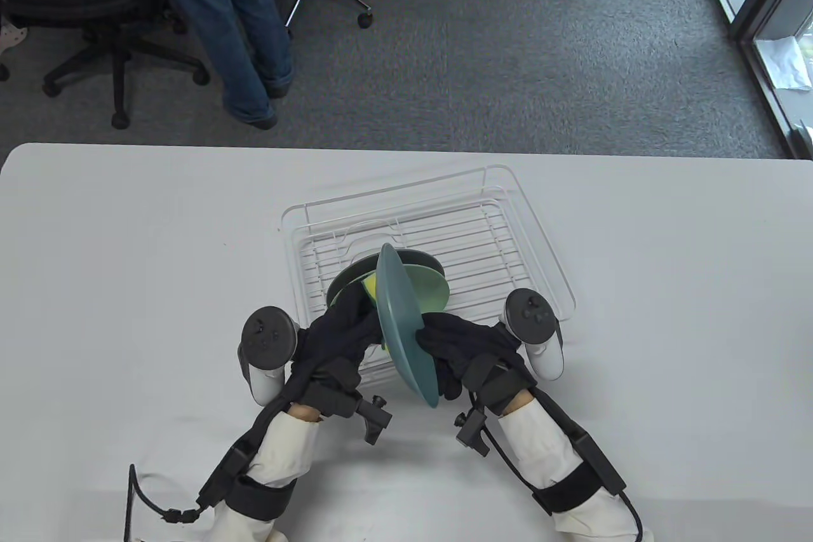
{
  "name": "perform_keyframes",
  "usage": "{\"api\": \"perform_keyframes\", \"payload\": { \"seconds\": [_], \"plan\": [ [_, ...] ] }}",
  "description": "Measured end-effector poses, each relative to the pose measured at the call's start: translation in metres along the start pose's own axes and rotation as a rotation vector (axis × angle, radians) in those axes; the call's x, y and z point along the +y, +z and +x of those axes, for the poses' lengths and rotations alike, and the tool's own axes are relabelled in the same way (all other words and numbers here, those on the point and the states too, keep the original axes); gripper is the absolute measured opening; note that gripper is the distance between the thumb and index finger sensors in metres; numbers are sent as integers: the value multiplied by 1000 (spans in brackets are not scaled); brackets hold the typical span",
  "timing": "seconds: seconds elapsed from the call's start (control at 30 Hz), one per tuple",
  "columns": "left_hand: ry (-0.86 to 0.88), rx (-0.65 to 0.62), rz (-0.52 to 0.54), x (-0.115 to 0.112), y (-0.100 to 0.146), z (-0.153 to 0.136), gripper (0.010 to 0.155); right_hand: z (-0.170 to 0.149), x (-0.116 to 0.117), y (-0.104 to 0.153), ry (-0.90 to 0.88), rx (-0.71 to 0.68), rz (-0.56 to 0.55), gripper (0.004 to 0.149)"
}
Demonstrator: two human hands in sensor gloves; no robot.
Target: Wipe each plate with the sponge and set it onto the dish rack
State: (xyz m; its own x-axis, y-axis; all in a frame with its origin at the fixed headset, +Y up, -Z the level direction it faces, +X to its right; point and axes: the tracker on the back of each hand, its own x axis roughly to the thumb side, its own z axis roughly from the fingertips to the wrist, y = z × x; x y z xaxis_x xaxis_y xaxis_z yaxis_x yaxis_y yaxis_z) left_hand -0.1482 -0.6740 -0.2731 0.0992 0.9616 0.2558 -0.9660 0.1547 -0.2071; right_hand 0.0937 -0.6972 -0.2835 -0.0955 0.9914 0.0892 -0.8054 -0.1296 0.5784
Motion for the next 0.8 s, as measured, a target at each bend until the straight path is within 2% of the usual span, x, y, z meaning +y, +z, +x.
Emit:
{"api": "perform_keyframes", "payload": {
  "seconds": [0.17, 0.37, 0.57, 0.8],
  "plan": [
    [86, -8, 11, 15, -3, -7, 74, -6, 2, -4, 8, 29, 67, 43],
    [93, -86, 77, 37, -1, 7, 73, -9, -5, -5, 109, 66, 119, 42],
    [10, -175, 127, 47, 7, 29, 72, -9, -12, -2, 198, 104, 35, 42],
    [-28, -249, 132, 37, 15, 48, 75, -14, -22, 2, 187, 143, -98, 42]
  ]
}}
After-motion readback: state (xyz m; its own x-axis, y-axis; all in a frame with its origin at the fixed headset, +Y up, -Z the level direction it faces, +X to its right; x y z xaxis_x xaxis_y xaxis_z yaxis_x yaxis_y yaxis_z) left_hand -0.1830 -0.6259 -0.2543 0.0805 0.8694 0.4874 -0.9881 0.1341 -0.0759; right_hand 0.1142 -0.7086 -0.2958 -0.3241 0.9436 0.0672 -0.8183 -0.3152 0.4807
